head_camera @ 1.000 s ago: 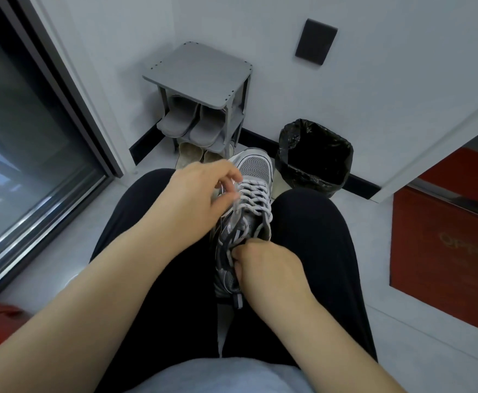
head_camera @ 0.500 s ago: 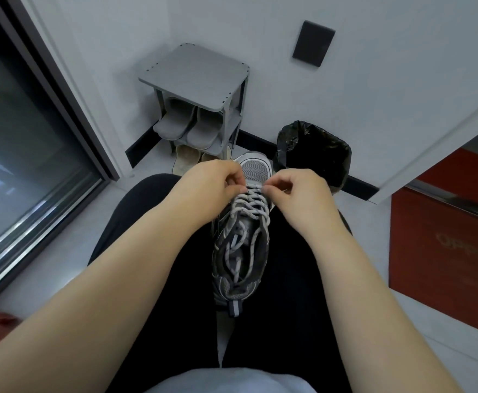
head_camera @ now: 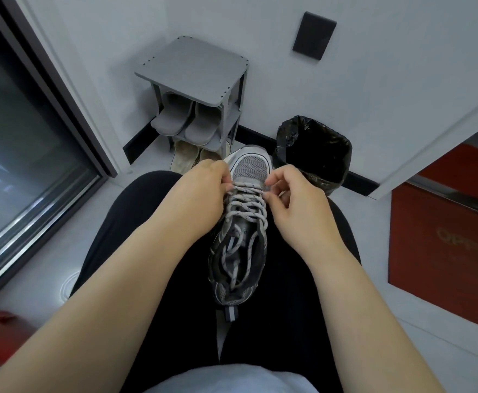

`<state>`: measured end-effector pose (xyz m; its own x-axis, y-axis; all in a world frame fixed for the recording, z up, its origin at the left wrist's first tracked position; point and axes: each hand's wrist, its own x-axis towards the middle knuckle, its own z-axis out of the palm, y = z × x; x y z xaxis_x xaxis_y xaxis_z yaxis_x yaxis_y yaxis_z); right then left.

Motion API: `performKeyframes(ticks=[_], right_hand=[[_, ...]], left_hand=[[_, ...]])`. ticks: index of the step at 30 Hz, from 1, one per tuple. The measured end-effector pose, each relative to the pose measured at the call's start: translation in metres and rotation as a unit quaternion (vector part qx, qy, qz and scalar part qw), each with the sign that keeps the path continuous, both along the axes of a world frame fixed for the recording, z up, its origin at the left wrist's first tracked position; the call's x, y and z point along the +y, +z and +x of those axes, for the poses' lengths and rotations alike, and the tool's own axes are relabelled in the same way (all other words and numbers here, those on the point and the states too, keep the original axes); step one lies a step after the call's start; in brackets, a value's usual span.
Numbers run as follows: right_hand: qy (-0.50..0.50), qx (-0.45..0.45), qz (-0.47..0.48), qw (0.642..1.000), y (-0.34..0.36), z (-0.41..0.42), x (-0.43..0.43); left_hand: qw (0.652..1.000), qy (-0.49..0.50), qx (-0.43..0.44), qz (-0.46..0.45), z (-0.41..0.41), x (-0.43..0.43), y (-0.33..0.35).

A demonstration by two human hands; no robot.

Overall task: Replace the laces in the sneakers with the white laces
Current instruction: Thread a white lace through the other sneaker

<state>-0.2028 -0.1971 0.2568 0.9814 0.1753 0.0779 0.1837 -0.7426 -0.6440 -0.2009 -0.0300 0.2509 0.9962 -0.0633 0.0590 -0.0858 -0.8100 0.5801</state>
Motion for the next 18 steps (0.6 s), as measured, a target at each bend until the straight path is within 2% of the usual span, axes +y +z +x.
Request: performKeyframes(ticks=[7, 14, 18], right_hand=[[0.007, -0.013, 0.006, 1.0, -0.0005, 0.003, -0.0014], [0.016, 0.022, -0.03, 0.999, -0.0008, 0.008, 0.0017], [0.008, 0.017, -0.068, 0.998, -0.0031, 0.0048, 0.0006]], left_hand=[[0.997, -0.041, -0.048, -0.045, -0.0027, 0.0019, 0.0054], [0.998, -0.062, 0.018, -0.023, -0.0002, 0.0002, 0.0075], [0.999, -0.034, 0.01, 0.011, -0.0022, 0.0008, 0.0035]])
